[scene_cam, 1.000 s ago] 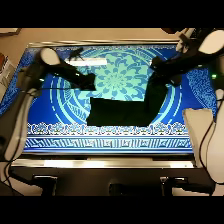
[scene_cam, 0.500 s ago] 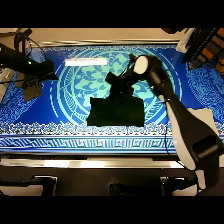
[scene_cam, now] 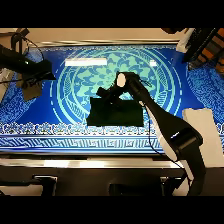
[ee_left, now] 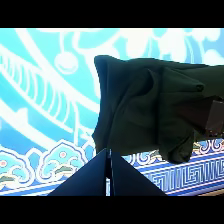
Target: Fold the clothes and pants, and hang the long-sleeved shirts on hangers.
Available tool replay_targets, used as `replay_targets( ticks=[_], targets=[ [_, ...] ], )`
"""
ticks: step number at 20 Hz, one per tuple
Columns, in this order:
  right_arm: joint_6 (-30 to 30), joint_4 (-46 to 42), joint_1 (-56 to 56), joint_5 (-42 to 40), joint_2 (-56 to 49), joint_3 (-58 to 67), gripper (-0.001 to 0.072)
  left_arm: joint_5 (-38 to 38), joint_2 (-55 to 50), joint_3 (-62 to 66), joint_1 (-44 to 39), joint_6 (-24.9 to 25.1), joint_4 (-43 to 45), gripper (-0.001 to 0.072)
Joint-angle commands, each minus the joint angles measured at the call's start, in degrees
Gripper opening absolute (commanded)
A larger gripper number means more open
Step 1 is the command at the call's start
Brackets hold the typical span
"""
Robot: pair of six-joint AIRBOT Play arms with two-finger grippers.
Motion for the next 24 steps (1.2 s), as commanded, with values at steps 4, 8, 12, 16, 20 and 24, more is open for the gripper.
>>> replay_targets(
  ticks=[4,8,12,16,20,24],
  targets=[
    [-4.0,6.8,-0.1,-8.9,0.0,0.1,0.0446,0.4,0.0,-1.3,0.0,0.0,0.0,0.0018],
    [-14.1,13.9,-6.1,-7.4,6.4,0.1,0.0691,0.4,0.0,-1.7,0.0,0.0,0.0,0.0019],
    [-25.6,10.8,-22.4,8.3,12.3,0.0,0.0686,0.3,0.0,-1.7,0.0,1.5,0.0,0.0019],
    [-35.3,11.0,-37.0,16.0,12.6,-5.9,0.0675,0.3,0.0,-1.7,0.0,1.5,0.0,0.0019],
    [-45.0,16.5,-40.2,11.7,12.5,-21.7,0.0675,0.3,0.0,-1.7,0.0,1.5,0.0,0.0019],
    [-49.1,21.7,-39.0,2.1,12.5,-36.7,0.0657,0.3,0.0,-1.7,0.0,1.5,0.0,0.0019]
  ],
)
